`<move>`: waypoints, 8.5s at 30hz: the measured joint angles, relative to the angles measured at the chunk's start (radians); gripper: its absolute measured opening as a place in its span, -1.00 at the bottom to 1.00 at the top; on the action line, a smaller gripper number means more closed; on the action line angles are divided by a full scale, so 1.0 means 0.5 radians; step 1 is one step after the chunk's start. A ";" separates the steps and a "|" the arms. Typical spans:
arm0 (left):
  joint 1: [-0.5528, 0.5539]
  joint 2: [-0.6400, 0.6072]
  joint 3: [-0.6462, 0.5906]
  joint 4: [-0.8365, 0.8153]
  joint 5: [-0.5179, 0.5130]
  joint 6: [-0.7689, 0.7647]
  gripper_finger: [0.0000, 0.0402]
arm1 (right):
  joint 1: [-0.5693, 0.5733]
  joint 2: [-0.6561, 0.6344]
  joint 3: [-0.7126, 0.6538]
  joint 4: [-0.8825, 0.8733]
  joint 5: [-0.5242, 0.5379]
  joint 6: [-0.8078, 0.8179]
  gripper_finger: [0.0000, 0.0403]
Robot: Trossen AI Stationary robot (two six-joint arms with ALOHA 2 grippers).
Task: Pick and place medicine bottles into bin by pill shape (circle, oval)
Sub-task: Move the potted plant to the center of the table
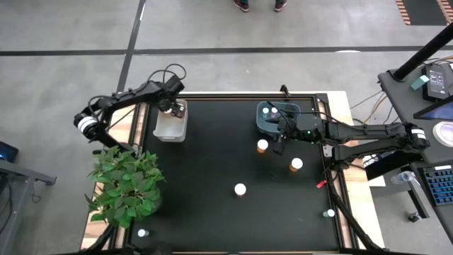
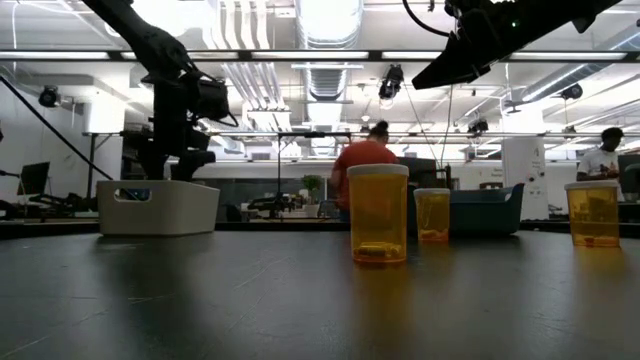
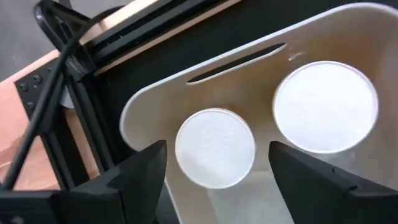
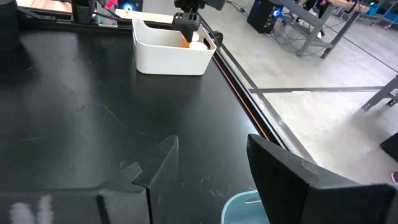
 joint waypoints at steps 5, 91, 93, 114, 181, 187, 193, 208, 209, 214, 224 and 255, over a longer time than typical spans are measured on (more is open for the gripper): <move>-0.014 -0.142 0.000 -0.033 0.002 -0.012 0.32 | 0.000 0.000 0.000 0.000 0.000 -0.001 -0.08; -2.453 0.449 0.887 -0.498 0.756 -1.004 0.22 | 0.001 0.001 -0.018 0.003 0.000 -0.013 -0.08; -2.483 0.492 0.886 -0.536 0.805 -0.982 0.22 | 0.001 0.000 -0.023 0.003 0.000 -0.012 -0.08; -2.552 0.472 0.696 -0.690 0.801 -1.008 0.23 | 0.001 0.000 -0.034 0.003 0.000 -0.051 -0.08; -2.513 -1.591 1.175 -1.445 0.693 -1.531 0.22 | 0.000 0.000 -0.034 0.064 0.000 0.024 -0.08; -2.513 -1.649 0.643 -1.454 1.199 -1.528 0.22 | 0.000 0.000 -0.034 0.064 0.000 0.043 -0.08; -2.515 -1.636 0.263 -1.447 1.616 -1.568 0.22 | 0.000 0.010 -0.034 0.077 0.000 0.045 -0.08; -2.515 -1.711 0.282 -1.449 1.653 -1.525 0.22 | 0.000 0.029 -0.034 0.078 0.000 0.040 -0.08; -2.515 -1.736 0.310 -1.448 1.583 -1.539 0.22 | 0.001 0.029 -0.034 0.079 0.000 0.040 -0.08; -2.513 -1.855 0.476 -1.421 1.111 -1.733 0.22 | 0.000 0.029 -0.034 0.083 0.000 0.047 -0.08; -2.513 -1.662 0.353 -1.329 1.010 -1.632 0.22 | 0.000 0.029 -0.034 0.106 0.000 0.060 -0.08; -2.513 -1.420 -0.516 -0.866 0.949 -1.061 0.22 | 0.000 0.029 -0.034 0.105 0.000 0.038 -0.08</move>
